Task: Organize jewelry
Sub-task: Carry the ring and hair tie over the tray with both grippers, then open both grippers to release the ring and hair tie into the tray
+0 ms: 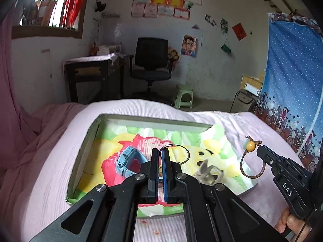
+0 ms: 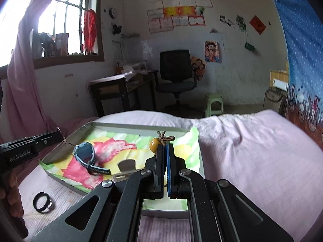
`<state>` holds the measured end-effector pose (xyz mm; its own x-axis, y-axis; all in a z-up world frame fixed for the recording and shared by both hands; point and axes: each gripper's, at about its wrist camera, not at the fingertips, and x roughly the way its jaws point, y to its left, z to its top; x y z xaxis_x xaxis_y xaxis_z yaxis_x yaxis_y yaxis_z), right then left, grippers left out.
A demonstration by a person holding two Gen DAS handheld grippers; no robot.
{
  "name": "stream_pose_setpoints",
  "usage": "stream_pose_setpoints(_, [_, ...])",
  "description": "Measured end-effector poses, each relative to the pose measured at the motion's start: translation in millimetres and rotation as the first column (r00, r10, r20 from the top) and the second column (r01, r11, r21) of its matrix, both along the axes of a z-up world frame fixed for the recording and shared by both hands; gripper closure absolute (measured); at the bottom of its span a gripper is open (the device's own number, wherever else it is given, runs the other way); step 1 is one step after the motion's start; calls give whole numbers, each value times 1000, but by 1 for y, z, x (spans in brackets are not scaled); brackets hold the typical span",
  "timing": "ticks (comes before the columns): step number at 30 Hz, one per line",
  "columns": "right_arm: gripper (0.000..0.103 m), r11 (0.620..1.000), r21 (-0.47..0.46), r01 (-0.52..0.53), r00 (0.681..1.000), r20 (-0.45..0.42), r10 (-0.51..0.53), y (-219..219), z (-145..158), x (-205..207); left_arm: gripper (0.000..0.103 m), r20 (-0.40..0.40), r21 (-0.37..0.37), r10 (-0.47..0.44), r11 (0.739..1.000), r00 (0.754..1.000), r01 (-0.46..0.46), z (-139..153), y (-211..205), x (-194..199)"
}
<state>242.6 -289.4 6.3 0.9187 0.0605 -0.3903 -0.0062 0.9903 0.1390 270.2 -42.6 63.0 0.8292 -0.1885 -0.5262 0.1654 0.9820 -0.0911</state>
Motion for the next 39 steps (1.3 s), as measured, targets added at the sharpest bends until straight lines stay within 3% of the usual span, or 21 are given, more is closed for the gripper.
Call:
stream_pose_setpoints(11, [101, 1000, 6, 15, 995, -101, -14, -2, -33, 21, 100, -136, 17, 8, 1000, 991, -6, -35, -4, 27])
stream_pose_setpoints(28, [101, 1000, -12, -13, 978, -206, 11, 3, -48, 29, 99, -238, 36, 4, 999, 971, 5, -54, -8, 35])
stream_pose_setpoints(39, [99, 1000, 9, -30, 972, -234, 31, 3, -50, 30, 99, -253, 18, 25, 1000, 967, -21, -56, -2, 31])
